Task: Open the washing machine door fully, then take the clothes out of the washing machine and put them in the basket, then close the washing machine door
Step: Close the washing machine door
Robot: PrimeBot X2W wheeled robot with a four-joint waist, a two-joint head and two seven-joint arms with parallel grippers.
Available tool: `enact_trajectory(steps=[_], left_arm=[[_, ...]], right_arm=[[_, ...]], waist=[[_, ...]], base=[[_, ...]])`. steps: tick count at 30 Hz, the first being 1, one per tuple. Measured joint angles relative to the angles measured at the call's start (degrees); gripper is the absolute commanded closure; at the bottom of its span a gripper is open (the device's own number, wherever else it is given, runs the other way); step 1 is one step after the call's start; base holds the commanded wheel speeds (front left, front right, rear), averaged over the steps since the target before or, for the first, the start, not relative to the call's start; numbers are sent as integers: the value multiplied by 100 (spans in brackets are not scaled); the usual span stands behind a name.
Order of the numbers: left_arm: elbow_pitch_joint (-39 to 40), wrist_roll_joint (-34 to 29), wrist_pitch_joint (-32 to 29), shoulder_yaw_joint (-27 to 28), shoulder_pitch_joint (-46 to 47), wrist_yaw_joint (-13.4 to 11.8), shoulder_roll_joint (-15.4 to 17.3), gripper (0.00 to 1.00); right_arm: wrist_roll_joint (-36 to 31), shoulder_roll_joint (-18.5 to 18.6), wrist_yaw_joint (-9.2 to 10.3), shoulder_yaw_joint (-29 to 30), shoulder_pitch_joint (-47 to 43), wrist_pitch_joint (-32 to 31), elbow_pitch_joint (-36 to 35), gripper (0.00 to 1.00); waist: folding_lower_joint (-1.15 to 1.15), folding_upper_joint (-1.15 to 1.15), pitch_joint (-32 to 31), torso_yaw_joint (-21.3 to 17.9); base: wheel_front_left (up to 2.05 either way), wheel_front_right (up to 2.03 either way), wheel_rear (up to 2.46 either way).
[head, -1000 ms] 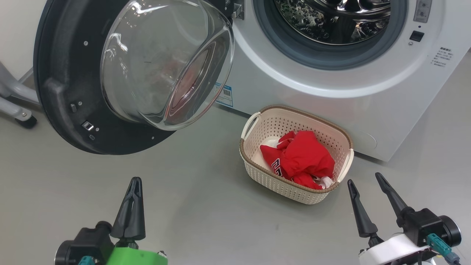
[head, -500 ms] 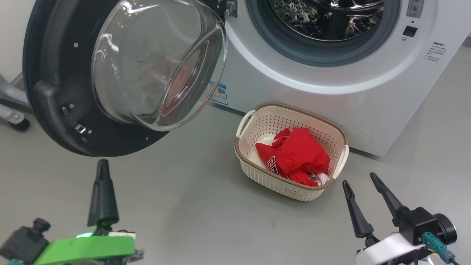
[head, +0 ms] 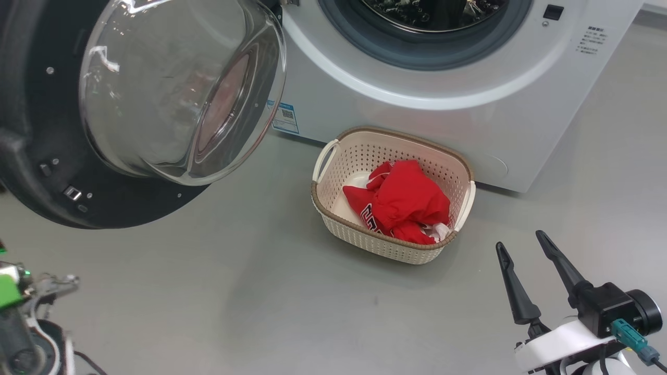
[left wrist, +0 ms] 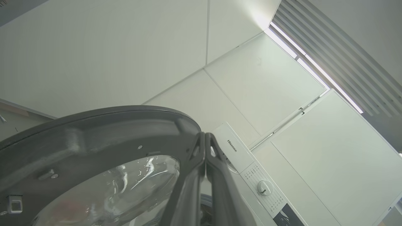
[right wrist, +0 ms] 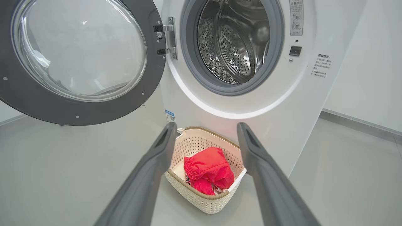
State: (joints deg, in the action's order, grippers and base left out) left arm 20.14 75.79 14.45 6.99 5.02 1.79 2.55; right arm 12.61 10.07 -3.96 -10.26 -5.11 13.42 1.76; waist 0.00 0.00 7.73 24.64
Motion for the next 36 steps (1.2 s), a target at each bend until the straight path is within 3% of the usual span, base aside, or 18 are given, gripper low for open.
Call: enact_trajectory(steps=[5, 12, 26, 36], left_arm=[[-343, 512, -80, 693, 425, -158, 304, 100], [-1203, 1134, -457, 1379, 894, -759, 775, 100], [-2636, 1540, -1043, 1671, 1662, -913, 1477, 100], [-3628, 1481, -1323, 1338, 1841, -913, 1617, 100]], right_arm=[[0, 89, -3, 36, 19, -8, -56, 0], [2, 202, -10, 159, 79, -59, -186, 0], [3, 482, -124, 199, 138, -136, -416, 0], [48, 666, -145, 294, 138, -178, -521, 0]], waist=[[0, 0, 149, -145], [0, 0, 379, -335], [0, 0, 884, -503], [0, 0, 1118, -542]], base=[[0, 0, 0], [0, 0, 0], [0, 0, 0], [0, 0, 0]])
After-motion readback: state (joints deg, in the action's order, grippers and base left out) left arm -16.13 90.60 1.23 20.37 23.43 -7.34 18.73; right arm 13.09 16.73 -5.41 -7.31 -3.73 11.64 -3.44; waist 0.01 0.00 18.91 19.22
